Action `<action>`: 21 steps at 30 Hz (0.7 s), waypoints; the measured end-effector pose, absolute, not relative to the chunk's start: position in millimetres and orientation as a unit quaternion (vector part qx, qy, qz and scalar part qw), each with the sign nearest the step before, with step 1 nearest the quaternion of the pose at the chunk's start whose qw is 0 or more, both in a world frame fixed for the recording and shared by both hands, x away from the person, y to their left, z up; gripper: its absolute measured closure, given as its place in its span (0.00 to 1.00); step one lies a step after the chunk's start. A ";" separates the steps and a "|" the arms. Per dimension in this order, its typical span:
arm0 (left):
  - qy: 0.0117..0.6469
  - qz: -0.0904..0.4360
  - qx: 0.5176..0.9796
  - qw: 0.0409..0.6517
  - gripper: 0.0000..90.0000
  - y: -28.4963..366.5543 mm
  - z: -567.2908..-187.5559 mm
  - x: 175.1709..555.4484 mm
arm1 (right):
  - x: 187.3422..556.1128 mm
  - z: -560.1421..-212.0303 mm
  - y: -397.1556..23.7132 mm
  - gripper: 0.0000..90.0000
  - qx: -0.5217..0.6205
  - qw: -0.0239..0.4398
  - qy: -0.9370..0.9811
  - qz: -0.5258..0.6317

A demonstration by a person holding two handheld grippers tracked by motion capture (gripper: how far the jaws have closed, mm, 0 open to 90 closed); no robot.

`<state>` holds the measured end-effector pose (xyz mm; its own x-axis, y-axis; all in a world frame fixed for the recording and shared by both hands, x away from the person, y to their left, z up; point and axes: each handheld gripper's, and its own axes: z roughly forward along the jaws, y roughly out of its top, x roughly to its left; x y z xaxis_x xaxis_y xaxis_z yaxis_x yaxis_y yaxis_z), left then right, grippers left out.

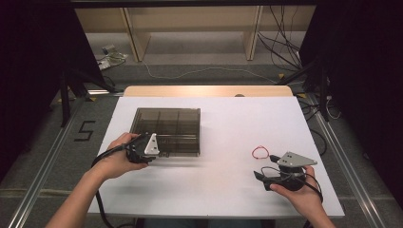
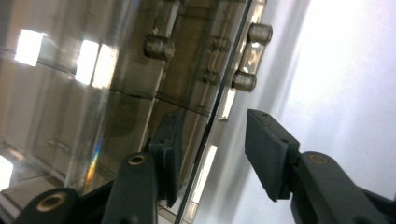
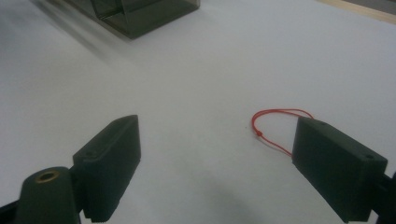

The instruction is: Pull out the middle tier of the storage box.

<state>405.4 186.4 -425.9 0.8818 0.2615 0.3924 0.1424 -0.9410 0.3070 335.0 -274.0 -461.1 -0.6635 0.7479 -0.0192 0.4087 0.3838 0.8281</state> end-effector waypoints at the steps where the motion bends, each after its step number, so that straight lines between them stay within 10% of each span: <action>1: 0.103 0.219 0.962 0.130 0.67 186.0 -426.0 406.3 | 334.9 -461.1 -273.9 0.18 0.358 0.200 0.807 0.424; 21: 0.054 0.151 0.983 0.091 0.87 188.6 -421.6 430.2 | 334.7 -461.1 -273.8 0.18 0.358 0.200 0.807 0.425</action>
